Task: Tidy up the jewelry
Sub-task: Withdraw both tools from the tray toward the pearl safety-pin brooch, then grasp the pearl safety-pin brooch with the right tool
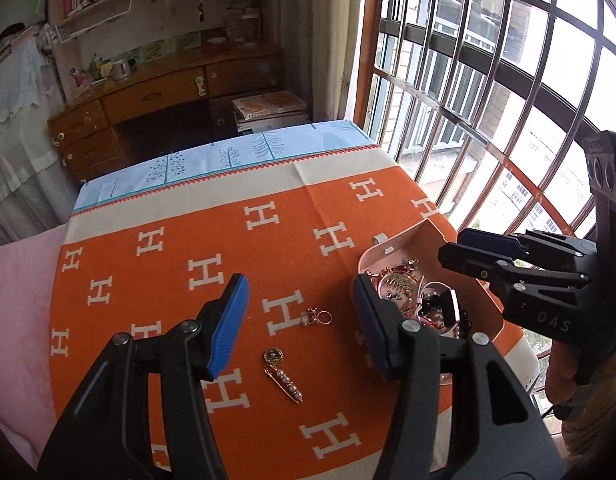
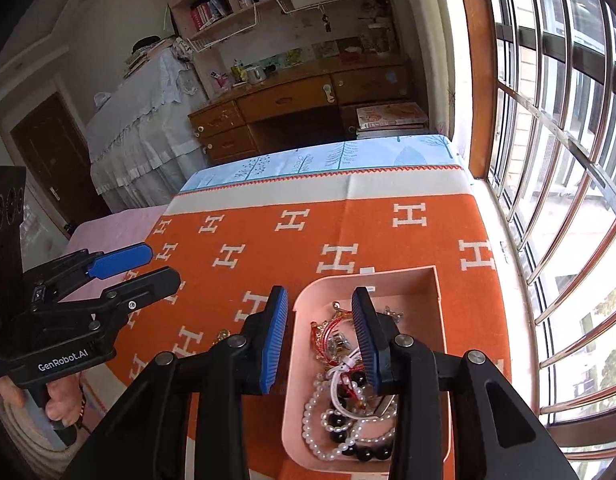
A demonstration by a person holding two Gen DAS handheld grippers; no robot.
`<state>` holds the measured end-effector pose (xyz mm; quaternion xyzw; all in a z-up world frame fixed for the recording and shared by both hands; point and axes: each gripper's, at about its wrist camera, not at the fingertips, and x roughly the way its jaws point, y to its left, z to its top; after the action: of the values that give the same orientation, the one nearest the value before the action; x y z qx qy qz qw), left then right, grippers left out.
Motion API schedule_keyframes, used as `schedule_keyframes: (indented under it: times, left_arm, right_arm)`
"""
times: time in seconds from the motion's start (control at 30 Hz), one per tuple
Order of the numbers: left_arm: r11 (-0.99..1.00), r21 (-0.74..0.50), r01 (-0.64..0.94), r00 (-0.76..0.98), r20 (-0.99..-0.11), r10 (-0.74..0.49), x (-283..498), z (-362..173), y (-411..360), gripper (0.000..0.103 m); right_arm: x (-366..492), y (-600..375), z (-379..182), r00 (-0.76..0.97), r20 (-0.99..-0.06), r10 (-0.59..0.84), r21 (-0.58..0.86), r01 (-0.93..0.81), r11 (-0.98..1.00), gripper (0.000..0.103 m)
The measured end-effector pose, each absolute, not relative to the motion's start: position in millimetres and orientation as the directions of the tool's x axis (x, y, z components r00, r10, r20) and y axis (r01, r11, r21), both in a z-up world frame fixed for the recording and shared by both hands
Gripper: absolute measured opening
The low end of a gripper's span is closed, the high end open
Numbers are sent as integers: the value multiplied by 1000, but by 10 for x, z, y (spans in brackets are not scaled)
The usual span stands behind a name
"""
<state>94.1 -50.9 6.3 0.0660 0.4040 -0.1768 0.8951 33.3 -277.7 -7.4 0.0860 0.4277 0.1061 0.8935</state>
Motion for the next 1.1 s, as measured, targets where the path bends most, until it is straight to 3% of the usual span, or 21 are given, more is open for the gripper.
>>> schedule_keyframes:
  times: [0.43, 1.1]
  left_arm:
    - [947, -43, 319, 607, -758, -238, 777, -100, 65, 51]
    - [964, -102, 246, 467, -859, -210, 848, -987, 708, 51]
  right_arm:
    - [300, -1825, -317, 490, -795, 356, 243, -280, 929, 35]
    - [527, -977, -1461, 275, -930, 245, 137, -359, 923, 35]
